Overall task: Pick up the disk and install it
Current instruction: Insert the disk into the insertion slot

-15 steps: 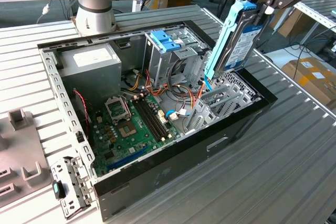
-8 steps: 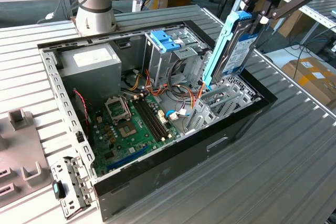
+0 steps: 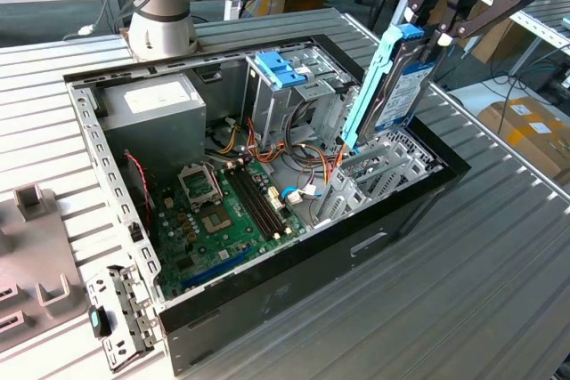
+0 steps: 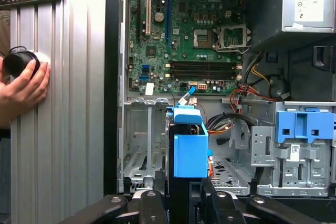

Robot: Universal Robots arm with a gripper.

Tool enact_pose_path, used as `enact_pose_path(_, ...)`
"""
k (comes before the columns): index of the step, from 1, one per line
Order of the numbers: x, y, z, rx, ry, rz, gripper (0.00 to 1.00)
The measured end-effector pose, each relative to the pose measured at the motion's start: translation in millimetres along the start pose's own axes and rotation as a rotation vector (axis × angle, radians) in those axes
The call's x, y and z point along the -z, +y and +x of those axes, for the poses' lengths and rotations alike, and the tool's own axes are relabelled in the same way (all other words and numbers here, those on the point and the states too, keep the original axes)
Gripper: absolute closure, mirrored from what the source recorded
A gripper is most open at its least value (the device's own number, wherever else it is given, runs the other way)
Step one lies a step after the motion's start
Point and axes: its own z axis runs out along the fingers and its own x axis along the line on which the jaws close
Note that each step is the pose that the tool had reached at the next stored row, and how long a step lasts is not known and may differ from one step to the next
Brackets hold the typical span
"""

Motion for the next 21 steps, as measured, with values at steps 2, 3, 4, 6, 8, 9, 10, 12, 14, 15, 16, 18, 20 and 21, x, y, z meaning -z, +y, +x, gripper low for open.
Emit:
enact_pose_path(2, 0.0, 0.0, 0.0, 0.000, 0.0001, 0.0000, 0.65)
enact_pose_path(3, 0.0, 0.0, 0.1, 0.000, 0.0001, 0.0000, 0.65)
enact_pose_path(4, -0.3, 0.1, 0.8, 0.000, 0.0001, 0.0000, 0.65)
enact_pose_path(6, -4.9, 0.1, 1.9, 0.000, -0.0001, 0.0000, 0.65)
enact_pose_path(8, -6.5, 0.1, 4.4, 0.000, 0.0001, 0.0000, 0.65)
enact_pose_path(9, -7.1, 0.1, 5.9, 0.000, 0.0002, 0.0000, 0.65)
enact_pose_path(10, -7.6, 0.1, 8.0, 0.000, 0.0000, 0.0000, 0.65)
enact_pose_path(12, -9.6, 0.2, 13.5, 0.000, -0.0002, 0.0001, 0.65)
enact_pose_path(14, -14.3, 0.3, 15.6, 0.000, -0.0001, 0.0000, 0.65)
enact_pose_path(15, -15.3, 0.3, 16.6, 0.000, 0.0002, 0.0000, 0.65)
enact_pose_path(16, -17.3, 0.3, 18.9, 0.000, 0.0002, 0.0000, 0.65)
enact_pose_path(18, -17.8, 0.4, 19.7, 0.000, -0.0001, 0.0000, 0.65)
enact_pose_path(20, -17.9, 0.4, 19.8, 0.000, 0.0003, 0.0000, 0.65)
enact_pose_path(21, -18.8, 0.4, 19.8, 0.000, 0.0001, 0.0000, 0.65)
